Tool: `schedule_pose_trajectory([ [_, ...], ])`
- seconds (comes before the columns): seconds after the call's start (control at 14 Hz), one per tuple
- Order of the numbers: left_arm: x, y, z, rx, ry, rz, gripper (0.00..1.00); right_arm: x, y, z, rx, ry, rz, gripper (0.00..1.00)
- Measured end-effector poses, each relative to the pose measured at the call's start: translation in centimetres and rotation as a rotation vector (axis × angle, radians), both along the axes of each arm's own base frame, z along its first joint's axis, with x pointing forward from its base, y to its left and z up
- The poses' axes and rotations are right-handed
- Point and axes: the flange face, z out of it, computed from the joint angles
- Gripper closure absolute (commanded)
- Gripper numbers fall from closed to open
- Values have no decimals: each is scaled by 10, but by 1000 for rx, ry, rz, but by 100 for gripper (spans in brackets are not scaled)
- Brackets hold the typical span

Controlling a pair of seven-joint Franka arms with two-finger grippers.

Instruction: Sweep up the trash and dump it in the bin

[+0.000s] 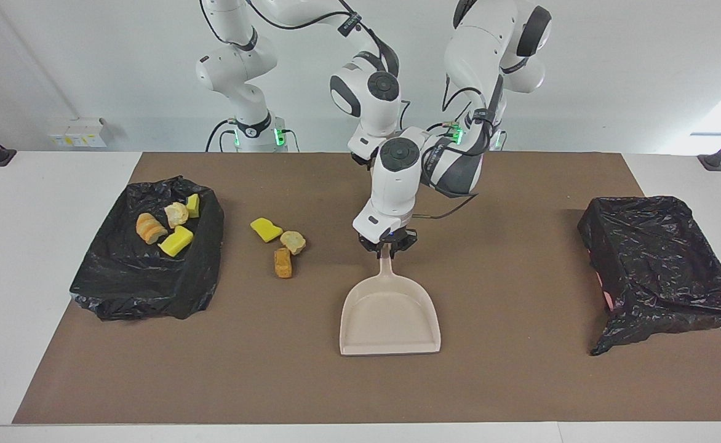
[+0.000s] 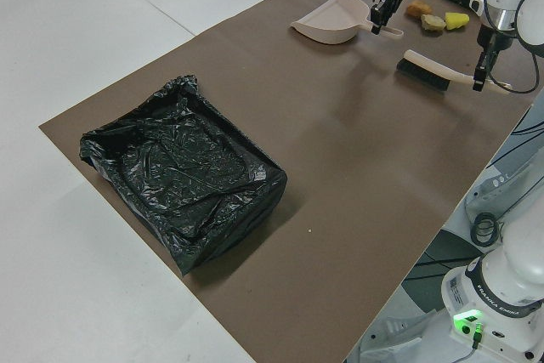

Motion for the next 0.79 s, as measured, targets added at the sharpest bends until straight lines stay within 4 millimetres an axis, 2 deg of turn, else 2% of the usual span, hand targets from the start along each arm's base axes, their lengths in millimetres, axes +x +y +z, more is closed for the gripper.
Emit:
schedule_pose_trajectory([
  [0.07, 0, 0, 0, 0, 0, 0, 100, 3, -11, 10, -14, 14, -4, 100],
  [0.14, 0, 0, 0, 1, 1, 0, 95, 7, -23, 23, -26, 25, -8, 100],
  [0.21, 0, 0, 0, 1, 1, 0, 68, 10, -38, 36, -35, 37, -9, 100],
  [0.43, 0, 0, 0, 1, 1, 1, 67, 25, -89, 73, -51, 65, -11, 100],
  [0.64, -1, 1, -3, 5, 6, 0, 66, 47, -147, 97, -68, 52, -67, 100],
  [0.71, -3, 2, -7, 9, 12, 0, 71, 56, -167, 103, -77, 36, -93, 100],
  [0.79, -4, 3, -10, 13, 17, -1, 80, 65, -187, 106, -109, 13, -106, 100],
])
